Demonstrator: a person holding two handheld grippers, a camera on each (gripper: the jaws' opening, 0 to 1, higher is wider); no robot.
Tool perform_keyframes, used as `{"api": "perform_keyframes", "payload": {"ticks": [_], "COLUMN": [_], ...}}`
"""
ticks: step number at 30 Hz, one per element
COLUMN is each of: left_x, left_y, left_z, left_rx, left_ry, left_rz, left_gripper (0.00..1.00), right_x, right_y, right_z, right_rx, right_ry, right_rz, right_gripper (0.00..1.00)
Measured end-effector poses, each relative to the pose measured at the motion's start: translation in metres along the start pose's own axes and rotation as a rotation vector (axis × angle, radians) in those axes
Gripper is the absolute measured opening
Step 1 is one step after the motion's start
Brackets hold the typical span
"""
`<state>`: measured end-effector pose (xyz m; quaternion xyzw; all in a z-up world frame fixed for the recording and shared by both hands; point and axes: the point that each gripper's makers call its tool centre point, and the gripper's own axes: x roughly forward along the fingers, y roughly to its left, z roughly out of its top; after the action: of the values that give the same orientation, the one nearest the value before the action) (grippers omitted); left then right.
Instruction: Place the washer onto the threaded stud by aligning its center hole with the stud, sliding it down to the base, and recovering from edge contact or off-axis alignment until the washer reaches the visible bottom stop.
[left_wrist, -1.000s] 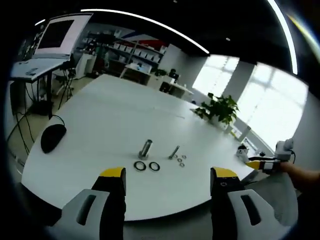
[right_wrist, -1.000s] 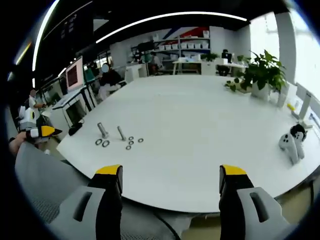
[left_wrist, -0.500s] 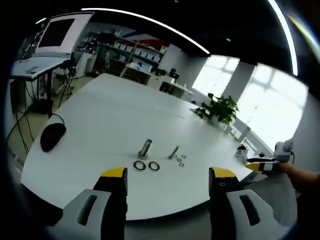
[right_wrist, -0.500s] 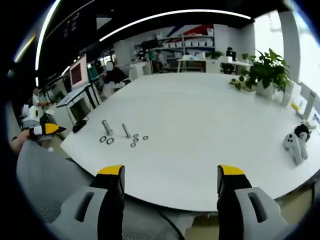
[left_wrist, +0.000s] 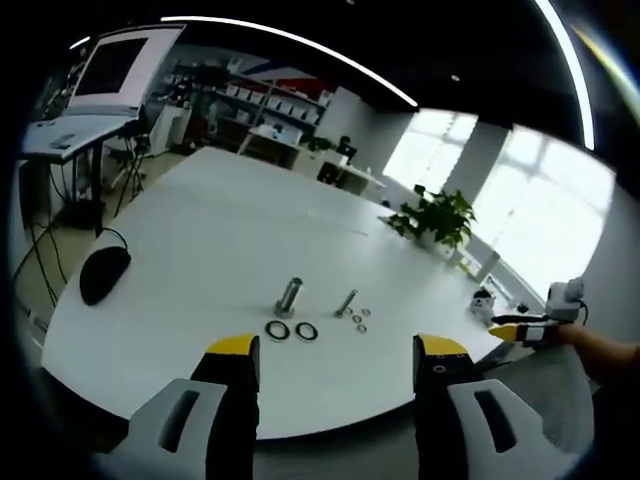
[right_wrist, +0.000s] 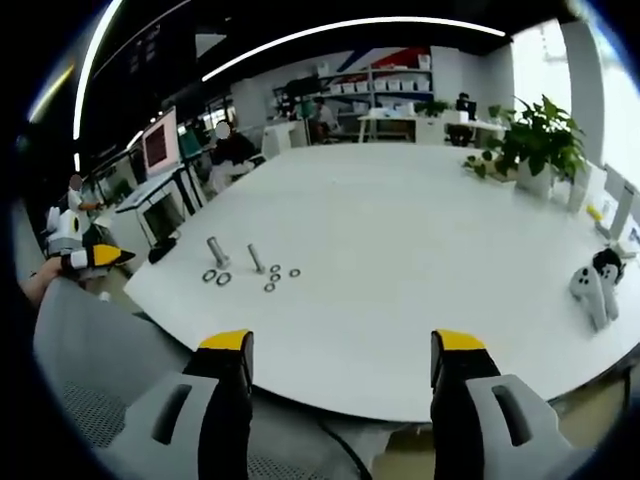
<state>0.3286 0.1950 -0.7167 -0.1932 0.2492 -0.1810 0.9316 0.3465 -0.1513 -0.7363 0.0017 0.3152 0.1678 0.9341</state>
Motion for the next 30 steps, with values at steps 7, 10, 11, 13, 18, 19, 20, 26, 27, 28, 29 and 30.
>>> {"api": "perform_keyframes", "payload": {"ticks": [7, 10, 11, 13, 18, 19, 20, 26, 27, 28, 29, 30], "left_x": [0.000, 0.000, 0.000, 0.000, 0.000, 0.000, 0.000, 0.000, 0.000, 0.000, 0.000, 0.000], "left_y": [0.000, 0.000, 0.000, 0.000, 0.001, 0.001, 0.001, 0.000, 0.000, 0.000, -0.001, -0.001], "left_z": [0.000, -0.001, -0.001, 0.000, -0.001, 0.000, 0.000, -0.001, -0.001, -0.001, -0.001, -0.002], "left_rx": [-0.002, -0.003, -0.003, -0.002, -0.001, 0.000, -0.003, -0.003, -0.002, -0.002, -0.001, 0.001], "left_ry": [-0.002, 0.002, 0.002, 0.000, 0.002, -0.001, -0.003, 0.004, 0.005, 0.005, 0.007, 0.009], "left_rz": [-0.002, -0.004, -0.004, -0.004, 0.000, -0.001, -0.003, -0.004, -0.005, -0.005, -0.008, -0.009], "left_gripper": [0.60, 0.60, 0.60, 0.60, 0.60, 0.60, 0.60, 0.60, 0.60, 0.60, 0.60, 0.60], "right_x": [0.000, 0.000, 0.000, 0.000, 0.001, 0.002, 0.002, 0.003, 0.003, 0.004, 0.005, 0.005], "right_y": [0.003, 0.000, 0.000, 0.001, 0.004, 0.005, 0.006, 0.008, 0.009, 0.011, 0.016, 0.019], "right_z": [0.000, -0.001, -0.001, -0.002, -0.003, -0.004, -0.005, -0.007, -0.008, -0.008, -0.010, -0.010], "right_rx": [-0.012, -0.010, -0.010, -0.012, -0.078, -0.083, -0.077, -0.066, -0.069, -0.074, -0.097, -0.110], "right_ry": [0.002, 0.005, 0.005, 0.008, 0.024, 0.030, 0.034, 0.044, 0.048, 0.052, 0.071, 0.074], "right_rz": [0.011, 0.011, 0.012, 0.014, 0.033, 0.036, 0.041, 0.058, 0.067, 0.076, 0.114, 0.128], "right_gripper": [0.67, 0.67, 0.67, 0.67, 0.63, 0.62, 0.63, 0.63, 0.62, 0.62, 0.63, 0.62]}}
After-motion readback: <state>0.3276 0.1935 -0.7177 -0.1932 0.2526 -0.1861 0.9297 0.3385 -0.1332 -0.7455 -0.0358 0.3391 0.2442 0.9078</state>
